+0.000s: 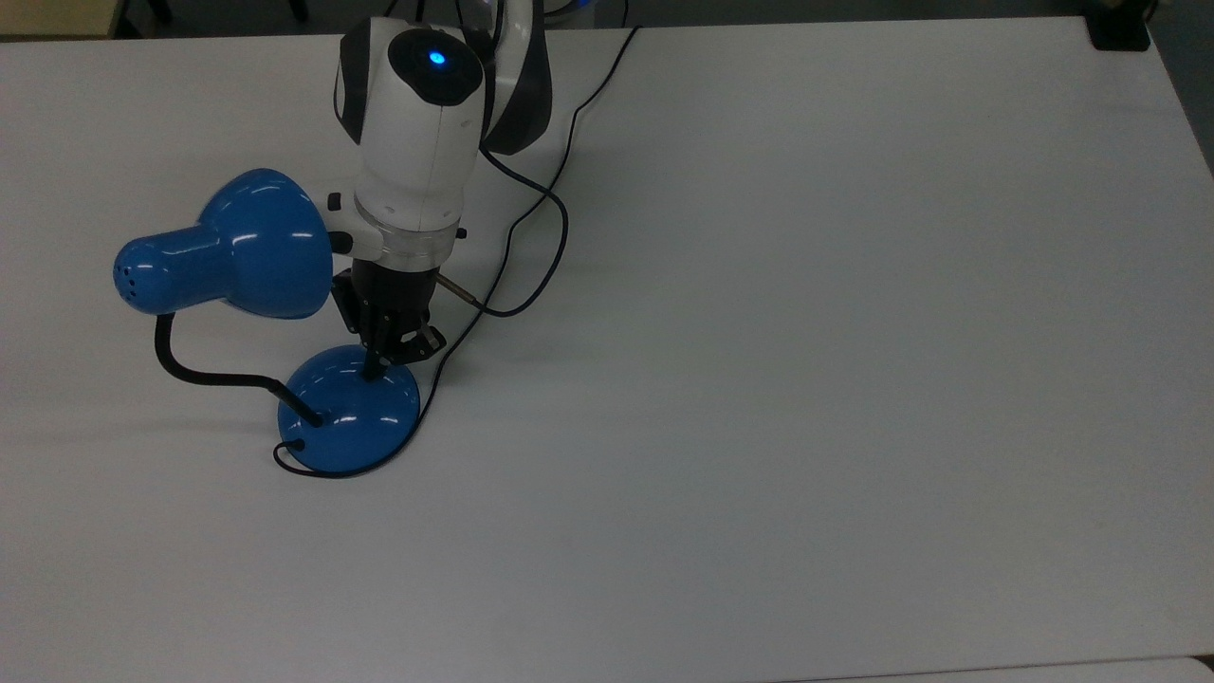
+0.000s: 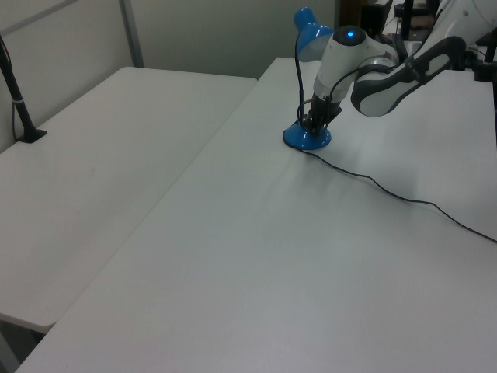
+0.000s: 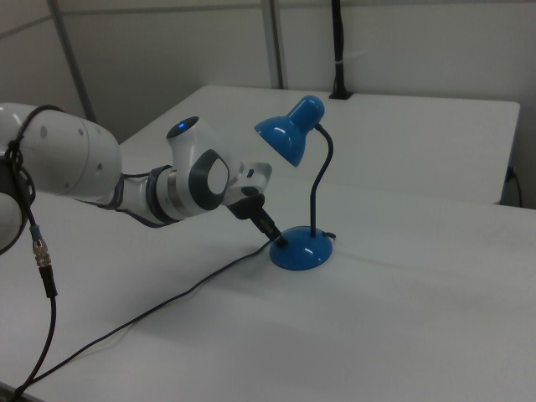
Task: Turn off the lamp
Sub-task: 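Press the black switch on the lamp base with the gripper fingertips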
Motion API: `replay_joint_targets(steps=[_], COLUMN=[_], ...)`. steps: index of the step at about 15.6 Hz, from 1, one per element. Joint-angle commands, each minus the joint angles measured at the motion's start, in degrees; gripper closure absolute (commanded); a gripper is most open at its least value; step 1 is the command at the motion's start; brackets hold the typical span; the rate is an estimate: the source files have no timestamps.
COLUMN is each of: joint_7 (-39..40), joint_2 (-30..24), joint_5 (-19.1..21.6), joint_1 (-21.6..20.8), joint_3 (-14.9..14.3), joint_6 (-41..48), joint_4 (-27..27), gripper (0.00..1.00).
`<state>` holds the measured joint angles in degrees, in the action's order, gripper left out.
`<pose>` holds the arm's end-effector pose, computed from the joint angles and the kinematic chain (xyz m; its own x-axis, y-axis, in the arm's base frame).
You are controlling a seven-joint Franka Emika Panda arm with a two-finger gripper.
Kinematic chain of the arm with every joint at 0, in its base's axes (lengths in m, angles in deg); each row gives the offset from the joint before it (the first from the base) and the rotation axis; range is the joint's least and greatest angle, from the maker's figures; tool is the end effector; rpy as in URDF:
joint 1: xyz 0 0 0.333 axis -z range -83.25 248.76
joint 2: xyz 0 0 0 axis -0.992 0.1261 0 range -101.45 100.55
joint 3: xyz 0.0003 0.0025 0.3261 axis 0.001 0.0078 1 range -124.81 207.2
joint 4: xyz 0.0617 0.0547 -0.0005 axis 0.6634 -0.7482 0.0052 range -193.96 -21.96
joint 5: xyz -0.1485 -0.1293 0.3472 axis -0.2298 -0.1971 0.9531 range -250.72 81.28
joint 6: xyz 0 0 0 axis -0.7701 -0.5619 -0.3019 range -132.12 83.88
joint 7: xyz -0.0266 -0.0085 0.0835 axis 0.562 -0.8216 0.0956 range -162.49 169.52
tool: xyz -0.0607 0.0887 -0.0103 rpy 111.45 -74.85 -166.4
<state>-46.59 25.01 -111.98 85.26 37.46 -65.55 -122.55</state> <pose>0.6802 -0.0616 0.3280 0.7483 -0.4988 0.4374 -0.5786 -0.8132 0.0625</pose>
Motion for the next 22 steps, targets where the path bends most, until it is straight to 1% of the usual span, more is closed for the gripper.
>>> replay_joint_targets(steps=[1,3,5,15,19,22], joint_7=[-4.1,-5.9,-6.8,-7.1,-6.9,-6.9], joint_2=[0.2,0.3,0.2,-0.6,-5.9,-11.6], joint_5=[-4.5,-6.3,-7.1,-7.3,-6.9,-6.4], joint_1=[-0.7,-0.7,-0.7,-0.7,-0.7,-0.7], joint_3=[-0.2,-0.2,-0.2,-0.1,0.1,2.0], joint_6=[-0.6,-0.6,-0.6,-0.6,-0.4,0.0], joint_4=[-3.5,-4.0,-4.6,-5.9,-8.3,-11.2], gripper=[1.00,1.00,1.00,1.00,1.00,1.00])
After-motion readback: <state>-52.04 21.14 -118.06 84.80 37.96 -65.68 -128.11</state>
